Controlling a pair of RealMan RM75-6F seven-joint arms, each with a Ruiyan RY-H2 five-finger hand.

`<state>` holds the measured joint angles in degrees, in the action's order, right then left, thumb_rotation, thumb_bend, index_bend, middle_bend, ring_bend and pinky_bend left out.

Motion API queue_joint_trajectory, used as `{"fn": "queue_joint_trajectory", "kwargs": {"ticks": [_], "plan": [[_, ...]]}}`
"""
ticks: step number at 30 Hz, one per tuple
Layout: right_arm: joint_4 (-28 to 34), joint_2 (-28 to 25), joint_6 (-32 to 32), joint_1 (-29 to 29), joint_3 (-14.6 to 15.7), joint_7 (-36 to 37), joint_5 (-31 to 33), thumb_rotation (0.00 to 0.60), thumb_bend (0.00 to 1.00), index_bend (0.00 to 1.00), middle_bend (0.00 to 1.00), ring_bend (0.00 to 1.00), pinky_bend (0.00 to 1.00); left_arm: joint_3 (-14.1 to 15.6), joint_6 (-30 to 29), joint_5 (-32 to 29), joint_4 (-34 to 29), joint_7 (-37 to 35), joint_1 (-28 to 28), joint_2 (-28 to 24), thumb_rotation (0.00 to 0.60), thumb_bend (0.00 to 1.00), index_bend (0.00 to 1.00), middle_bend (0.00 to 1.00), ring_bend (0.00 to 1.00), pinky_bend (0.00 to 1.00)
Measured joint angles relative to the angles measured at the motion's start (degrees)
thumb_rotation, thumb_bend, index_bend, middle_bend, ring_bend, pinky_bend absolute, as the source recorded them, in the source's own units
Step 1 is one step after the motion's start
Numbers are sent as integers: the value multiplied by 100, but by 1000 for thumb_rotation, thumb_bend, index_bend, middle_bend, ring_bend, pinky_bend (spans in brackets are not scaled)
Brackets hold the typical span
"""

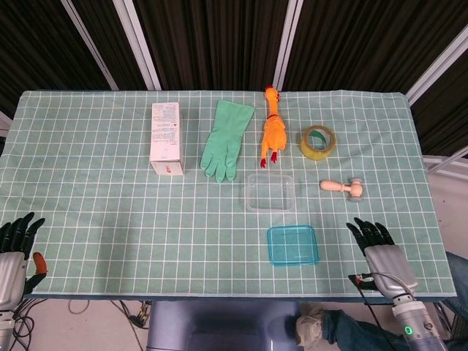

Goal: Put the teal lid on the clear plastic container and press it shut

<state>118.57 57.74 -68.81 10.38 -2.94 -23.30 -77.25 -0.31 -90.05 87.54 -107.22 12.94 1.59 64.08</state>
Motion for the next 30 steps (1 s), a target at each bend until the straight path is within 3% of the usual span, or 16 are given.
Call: {"fn": "queue_joint_trajectory", "kwargs": {"ticks": [6, 14, 20, 30], "plan": [[242, 339, 411, 520, -175, -793, 1072, 600, 190, 0, 0, 0, 0, -17, 8, -38, -14, -82, -5, -30, 600, 752, 104, 0, 0, 0], [127, 1339, 545, 1246, -248, -1959, 2329, 600, 190, 0, 0, 0, 0, -33, 52, -116, -35, -121, -20, -58, 600, 752, 104, 0, 0, 0], [-33, 1876, 356, 1572, -269, -2230, 2612, 600, 190, 0, 0, 0, 0, -45, 58, -154, -38, -127, -24, -61, 600, 752, 104, 0, 0, 0], [-252, 2292, 133, 1898, -239, -2487, 2894, 600, 189, 0, 52, 0, 0, -55, 65, -190, -49, -138, -29, -71, 600, 752, 104, 0, 0, 0]]}}
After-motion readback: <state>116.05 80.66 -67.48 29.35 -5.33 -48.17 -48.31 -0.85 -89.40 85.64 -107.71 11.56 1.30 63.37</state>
